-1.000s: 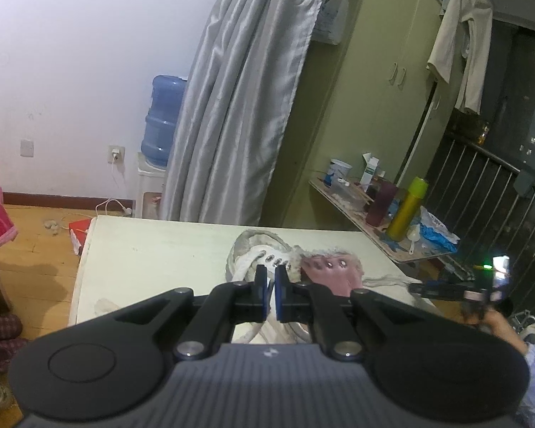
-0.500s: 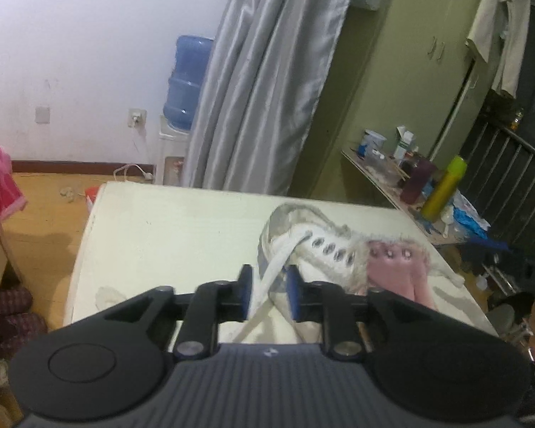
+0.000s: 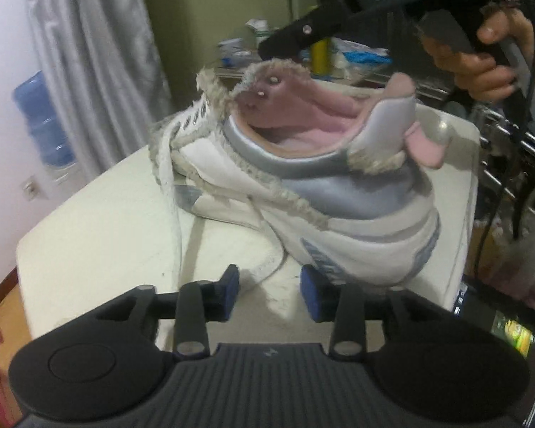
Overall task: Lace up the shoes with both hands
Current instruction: 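Open the left tool to release the lace beside the sneaker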
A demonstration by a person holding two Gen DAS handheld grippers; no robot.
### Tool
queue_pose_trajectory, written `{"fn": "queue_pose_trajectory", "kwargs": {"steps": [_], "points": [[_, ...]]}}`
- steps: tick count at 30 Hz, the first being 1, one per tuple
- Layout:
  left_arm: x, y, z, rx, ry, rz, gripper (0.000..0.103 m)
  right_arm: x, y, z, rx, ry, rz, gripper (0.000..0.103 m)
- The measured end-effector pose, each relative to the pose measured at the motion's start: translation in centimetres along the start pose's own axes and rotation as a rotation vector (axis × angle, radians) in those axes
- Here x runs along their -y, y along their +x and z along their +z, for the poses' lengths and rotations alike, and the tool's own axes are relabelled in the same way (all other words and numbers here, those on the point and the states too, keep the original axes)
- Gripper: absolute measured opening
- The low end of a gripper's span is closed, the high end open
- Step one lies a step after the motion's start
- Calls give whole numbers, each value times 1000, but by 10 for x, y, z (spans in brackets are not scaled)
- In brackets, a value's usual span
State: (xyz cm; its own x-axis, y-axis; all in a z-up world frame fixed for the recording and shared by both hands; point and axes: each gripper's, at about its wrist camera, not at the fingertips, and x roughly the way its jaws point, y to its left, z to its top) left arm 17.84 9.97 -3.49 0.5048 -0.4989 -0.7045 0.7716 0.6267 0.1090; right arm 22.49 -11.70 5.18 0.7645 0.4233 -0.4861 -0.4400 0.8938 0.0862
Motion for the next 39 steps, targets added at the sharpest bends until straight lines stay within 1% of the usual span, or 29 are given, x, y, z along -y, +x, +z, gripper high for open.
{"fn": "queue_pose_trajectory", "kwargs": {"steps": [2,4,6,9,11,12,14,16,18,19,21,22,23,24,27,29,32,34,35,37,39], "points": [[-11,3,0,5,18,-54,47,-3,-1,-2,-10,-17,-14,61],[-23,6,0,5,20,-121,48,-4,1,-2,-18,-27,-29,61],[-36,7,-2,18,-37,-189,47,-4,0,-4,-14,-22,-36,61],[-55,6,-11,71,-162,-289,47,-1,-9,-8,-5,0,-26,61],[-63,6,-16,105,-206,-320,46,2,-16,-10,0,15,-17,61],[-64,8,-17,115,-207,-325,45,3,-19,-11,2,22,-12,61],[-68,12,-19,120,-206,-345,44,0,-18,-11,1,19,-11,61],[-72,15,-21,124,-208,-367,46,-2,-18,-11,0,15,-10,61],[-76,17,-23,125,-216,-390,44,-4,-17,-12,0,12,-8,61],[-78,19,-24,125,-220,-409,43,-5,-17,-12,-1,10,-8,61],[-82,21,-25,125,-233,-450,33,-8,-16,-12,-1,7,-6,61],[-84,21,-27,123,-248,-473,30,-9,-16,-12,-1,6,-5,61],[-85,23,-29,122,-259,-482,18,-9,-15,-11,1,16,2,61],[-86,27,-29,107,-270,-467,0,-8,-15,-10,4,29,6,61],[-92,30,-29,118,-307,-465,2,-10,-19,-8,25,35,7,61],[-87,30,-25,109,-281,-408,1,-12,-23,-7,45,27,2,61],[-76,24,-18,85,-233,-333,2,-14,-27,-5,49,25,15,61],[-61,14,-17,70,-123,-243,3,-16,-28,-5,46,14,16,61],[-56,8,-19,60,-92,-212,3,-17,-29,-6,49,10,11,61],[-53,-3,-26,36,-81,-180,3,-18,-30,-8,44,0,1,61],[-58,-19,-39,16,-108,-165,3,-16,-31,-10,35,7,0,61]]}}
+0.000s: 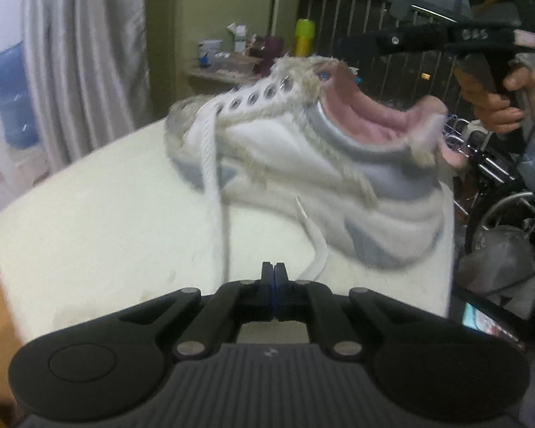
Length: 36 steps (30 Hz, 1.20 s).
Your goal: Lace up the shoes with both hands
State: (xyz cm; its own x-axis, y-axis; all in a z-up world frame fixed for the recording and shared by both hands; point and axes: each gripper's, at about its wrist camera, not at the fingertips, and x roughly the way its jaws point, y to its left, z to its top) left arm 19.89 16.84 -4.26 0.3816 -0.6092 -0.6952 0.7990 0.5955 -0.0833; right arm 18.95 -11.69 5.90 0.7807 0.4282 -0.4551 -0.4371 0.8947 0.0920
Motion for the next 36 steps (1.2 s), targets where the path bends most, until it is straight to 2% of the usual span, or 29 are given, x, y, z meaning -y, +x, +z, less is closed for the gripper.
{"fn": "queue_pose_trajectory", "kwargs": {"steps": [3,4,5,6,7,9,10,14,17,19,20,24,28,33,35,36], "points": [[-4,-28,-19,-27,-44,66,5,5,-1,-5,-10,26,2,61],[-5,-35,-23,-25,-64,81,11,6,0,-7,-14,32,2,61],[-4,-40,-24,-6,-77,83,25,7,0,-8,-17,39,2,61],[-1,-43,-23,23,-83,66,38,9,0,-10,-20,46,2,61],[2,-45,-21,52,-87,40,42,10,1,-11,-23,52,2,61],[8,-44,-16,97,-92,-16,44,10,2,-12,-23,59,-6,61],[12,-39,-13,94,-81,-46,44,10,2,-12,-22,60,-8,61],[31,-13,-9,38,5,-75,38,5,-1,-10,-3,52,-15,61],[33,-7,-9,26,9,-90,32,3,-4,-6,15,34,-19,61],[30,-8,-7,17,-16,-75,16,2,-3,-4,19,18,-21,61],[28,-8,-7,10,-33,-65,3,1,-2,-3,15,10,-21,61],[20,-11,-9,12,-152,-16,3,-1,8,-1,-6,-12,-21,61],[11,-35,-1,95,-222,103,3,-1,16,-4,-14,-13,-26,61],[10,-75,36,258,-222,148,3,2,26,-7,-43,11,-3,61],[10,-91,51,323,-221,166,3,3,31,-9,-54,17,4,57],[10,-99,59,356,-221,175,3,4,33,-11,-57,30,4,50]]}}
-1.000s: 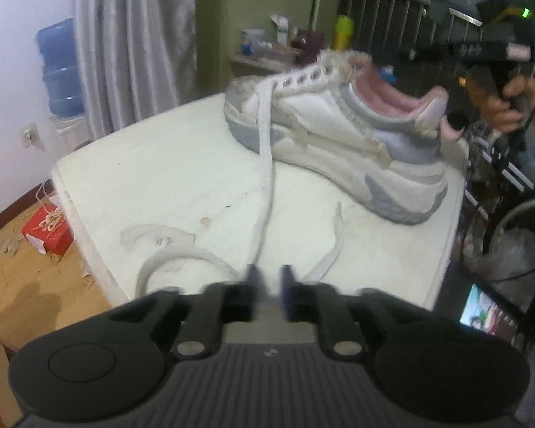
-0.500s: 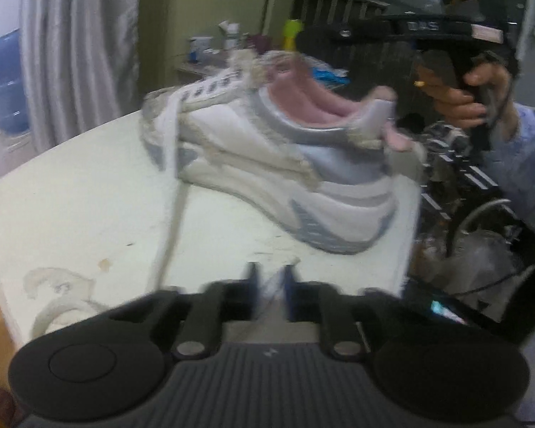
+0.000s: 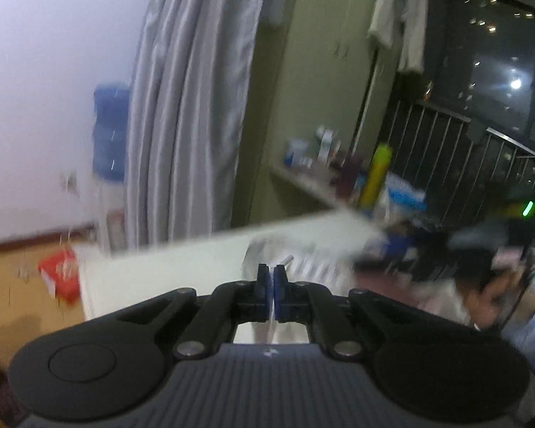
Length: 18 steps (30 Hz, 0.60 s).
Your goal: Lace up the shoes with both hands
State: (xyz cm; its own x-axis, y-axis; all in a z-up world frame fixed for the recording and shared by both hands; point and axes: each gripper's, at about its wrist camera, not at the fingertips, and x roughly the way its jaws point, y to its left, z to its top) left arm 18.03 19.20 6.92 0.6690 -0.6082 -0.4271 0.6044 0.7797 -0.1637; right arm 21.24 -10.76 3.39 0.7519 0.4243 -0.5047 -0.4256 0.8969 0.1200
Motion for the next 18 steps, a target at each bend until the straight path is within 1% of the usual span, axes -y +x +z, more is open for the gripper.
{"fn": "queue_pose_trajectory", "kwargs": {"steps": [1,2,4,5,7,9,12,14,15,18], "points": [[5,2,8,15,12,-5,3,3,2,-2,-2,22,8,39],[14,9,14,16,33,-18,3,6,3,-4,-3,44,16,36],[36,25,22,-4,105,-32,3,14,3,-8,8,98,40,17],[47,34,23,-21,148,-23,3,18,1,-10,20,131,53,13],[70,54,24,-62,237,8,3,22,-4,-16,56,210,29,10],[88,71,24,-98,309,48,3,26,-9,-26,98,281,16,10],[110,97,21,-148,389,79,3,33,-12,-38,146,370,31,10],[120,111,16,-194,434,100,3,37,-12,-41,150,398,45,10],[122,117,14,-210,442,110,3,40,-13,-42,152,412,51,10],[117,130,8,-237,416,128,3,46,-13,-47,158,454,71,10]]}}
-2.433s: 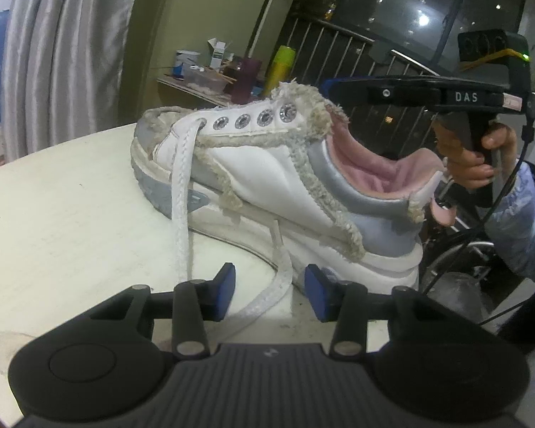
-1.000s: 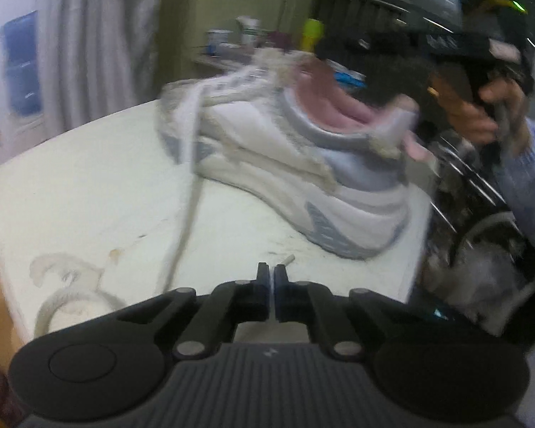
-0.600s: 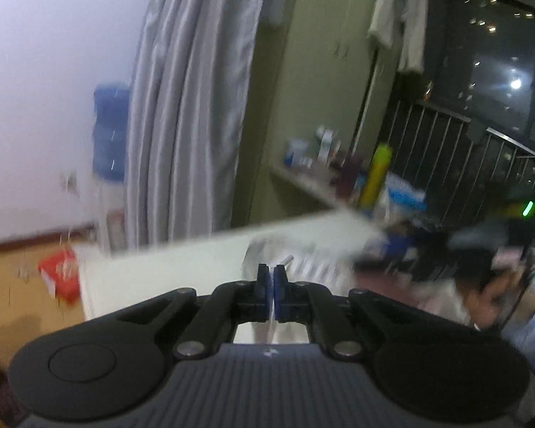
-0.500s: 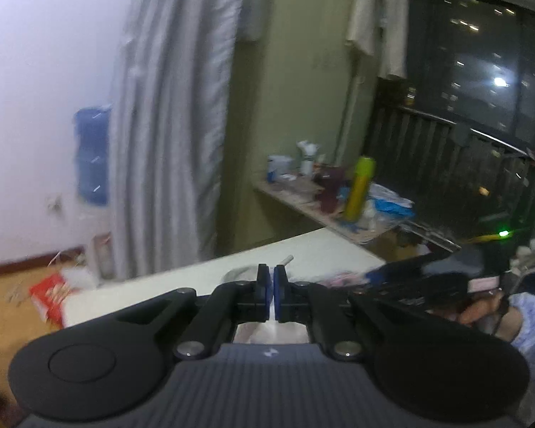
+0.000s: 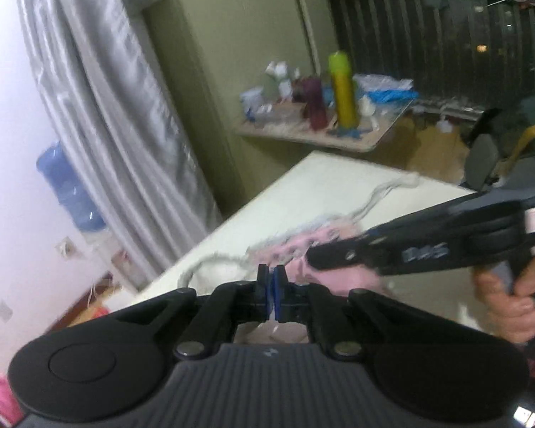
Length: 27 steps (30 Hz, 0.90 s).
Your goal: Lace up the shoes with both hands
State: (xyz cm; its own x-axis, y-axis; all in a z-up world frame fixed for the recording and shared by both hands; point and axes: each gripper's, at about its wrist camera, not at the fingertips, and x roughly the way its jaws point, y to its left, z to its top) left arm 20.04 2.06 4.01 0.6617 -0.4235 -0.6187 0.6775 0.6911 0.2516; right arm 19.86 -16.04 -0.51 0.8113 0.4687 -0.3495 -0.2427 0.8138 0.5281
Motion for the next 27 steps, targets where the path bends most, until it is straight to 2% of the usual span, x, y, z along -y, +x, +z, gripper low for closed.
{"fn": "queue_pose_trajectory", "kwargs": {"steps": [6,16,27], "points": [[-1,14,0,-12,-23,13,3,15,-3,-2,7,85,35,11],[-5,31,3,-14,-69,16,3,17,-4,-2,5,87,56,12],[-12,38,1,-4,-138,-31,3,20,-4,-3,6,89,64,13]]}}
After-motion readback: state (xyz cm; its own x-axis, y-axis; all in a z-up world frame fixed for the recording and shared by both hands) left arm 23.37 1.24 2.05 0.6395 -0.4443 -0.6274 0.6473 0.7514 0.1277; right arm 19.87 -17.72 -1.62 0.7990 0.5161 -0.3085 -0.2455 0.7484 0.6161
